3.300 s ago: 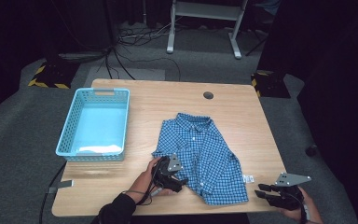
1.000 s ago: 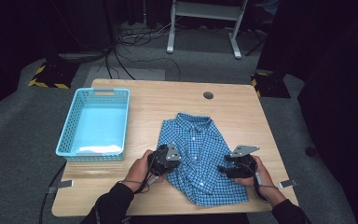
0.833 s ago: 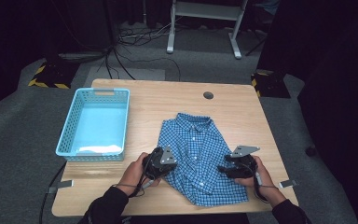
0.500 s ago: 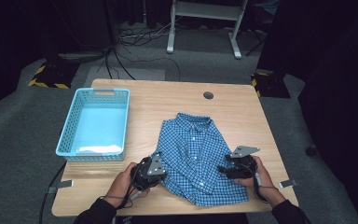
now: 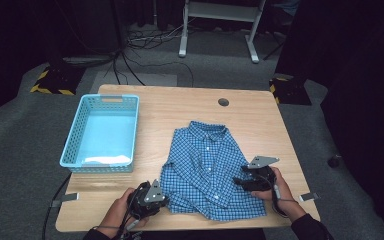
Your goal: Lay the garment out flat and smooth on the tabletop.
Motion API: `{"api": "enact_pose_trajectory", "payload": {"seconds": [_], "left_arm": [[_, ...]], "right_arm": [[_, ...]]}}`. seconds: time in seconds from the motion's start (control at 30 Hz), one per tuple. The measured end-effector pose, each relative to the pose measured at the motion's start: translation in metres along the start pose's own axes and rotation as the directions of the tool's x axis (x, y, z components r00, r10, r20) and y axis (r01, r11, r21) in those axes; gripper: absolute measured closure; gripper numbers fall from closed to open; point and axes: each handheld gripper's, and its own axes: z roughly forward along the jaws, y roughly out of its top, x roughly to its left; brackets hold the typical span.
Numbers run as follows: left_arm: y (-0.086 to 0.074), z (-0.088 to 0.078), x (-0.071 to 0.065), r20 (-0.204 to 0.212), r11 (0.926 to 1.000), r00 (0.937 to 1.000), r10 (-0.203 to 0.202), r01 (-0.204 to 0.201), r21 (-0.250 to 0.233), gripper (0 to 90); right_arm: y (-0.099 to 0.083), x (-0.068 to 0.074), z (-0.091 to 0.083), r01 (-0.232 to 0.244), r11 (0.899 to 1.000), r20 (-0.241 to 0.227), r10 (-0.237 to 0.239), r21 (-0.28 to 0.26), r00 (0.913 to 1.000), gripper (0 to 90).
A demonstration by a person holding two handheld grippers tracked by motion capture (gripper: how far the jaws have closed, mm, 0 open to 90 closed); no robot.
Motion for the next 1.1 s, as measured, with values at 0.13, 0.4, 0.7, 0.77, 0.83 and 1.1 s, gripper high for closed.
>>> {"api": "enact_pose_trajectory", "payload": {"seconds": [0.13, 0.4, 0.7, 0.77, 0.83, 1.1], "left_arm": [[-0.006, -0.003, 0.0, 0.001, 0.9999, 0.9999, -0.014, 0.014, 0.0, 83.8], [-0.02, -0.01, 0.002, -0.014, 0.9991, 0.9991, -0.039, 0.039, 0.015, 82.5], [-0.033, -0.017, 0.008, -0.045, 0.9959, 0.9949, -0.09, 0.09, 0.011, 78.8], [-0.035, -0.019, 0.01, -0.053, 0.995, 0.9936, -0.1, 0.1, 0.001, 75.4], [-0.035, -0.021, 0.011, -0.058, 0.9934, 0.9917, -0.114, 0.114, -0.014, 72.0], [-0.025, -0.021, 0.012, -0.092, 0.9932, 0.9893, -0.113, 0.11, -0.038, 53.3]], "right_arm": [[0.0, -0.001, 0.0, 0.001, 1.0, -0.002, -0.001, 0.0, 1.0, 38.5], [0.001, -0.002, 0.001, 0.002, 1.0, 0.001, -0.002, 0.001, 1.0, 38.1], [0.006, -0.005, 0.005, 0.004, 1.0, 0.005, -0.004, 0.006, 1.0, 38.1], [0.007, -0.005, 0.006, 0.005, 1.0, 0.004, -0.005, 0.007, 1.0, 38.1], [0.007, -0.005, 0.006, 0.005, 1.0, 0.005, -0.005, 0.007, 1.0, 38.0], [0.012, -0.001, 0.004, 0.04, 0.998, 0.031, -0.041, 0.039, 0.9987, 37.1]]}}
